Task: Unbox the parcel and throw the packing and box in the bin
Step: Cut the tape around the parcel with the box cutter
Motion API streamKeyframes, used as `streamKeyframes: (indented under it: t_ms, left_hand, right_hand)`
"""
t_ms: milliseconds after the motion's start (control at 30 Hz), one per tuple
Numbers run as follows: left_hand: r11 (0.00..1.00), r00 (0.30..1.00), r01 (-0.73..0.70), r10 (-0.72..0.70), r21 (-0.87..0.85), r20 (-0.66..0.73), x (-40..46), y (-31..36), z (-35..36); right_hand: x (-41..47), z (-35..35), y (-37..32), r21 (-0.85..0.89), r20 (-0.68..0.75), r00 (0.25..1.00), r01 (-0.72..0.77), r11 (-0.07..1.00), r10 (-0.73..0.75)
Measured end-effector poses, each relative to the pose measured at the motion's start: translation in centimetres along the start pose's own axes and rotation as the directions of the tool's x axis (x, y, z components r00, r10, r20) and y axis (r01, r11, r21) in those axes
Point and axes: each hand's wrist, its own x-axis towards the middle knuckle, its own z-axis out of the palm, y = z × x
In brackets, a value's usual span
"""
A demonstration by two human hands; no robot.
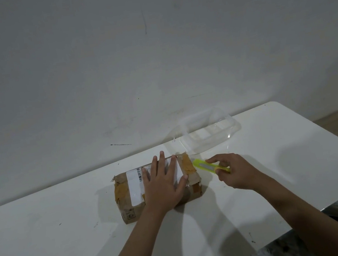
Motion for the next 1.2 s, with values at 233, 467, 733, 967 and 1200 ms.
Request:
streamKeyframes:
  t_ms: [233,467,733,967,1200]
  left_hand:
    - [1.0,1.0,0.004,-0.004,-0.015,-0.008,-0.2,0.2,-0.3]
    - [1.0,1.0,0.002,-0.001,-0.028,0.018,-0.2,0.1,-0.5]
    - [0.999,0.998,0.031,-0.029,-0.03,0.061,0.2,0.2,-1.0]
    - [0.981,0.975,0.185,-0.175,-0.064,0.14,-0.2,1.3,-2.9]
    - [1.0,0.892,-0.003,0.009,-0.013,0.452,-0.9,-3.2,-7.7]
  right_hand:
    - [-0.7,-0.1,0.5,-0.008,0.013,1.0,-0.003,1.0,0.003]
    - [-2.0,-0.1,0.2,0.087,0.042,0.997,-0.072,0.994,0.069]
    - [-5.4,0.2,1.1,0.292,-0.023,0.99,-0.129,0.948,0.141]
    - [-6.6,2.7,0.6,0.381,-0.179,0.964,-0.118,0.917,0.198]
    - [-6.0,3.4,0.2,0.391,-0.183,0.964,-0.108,0.914,0.191]
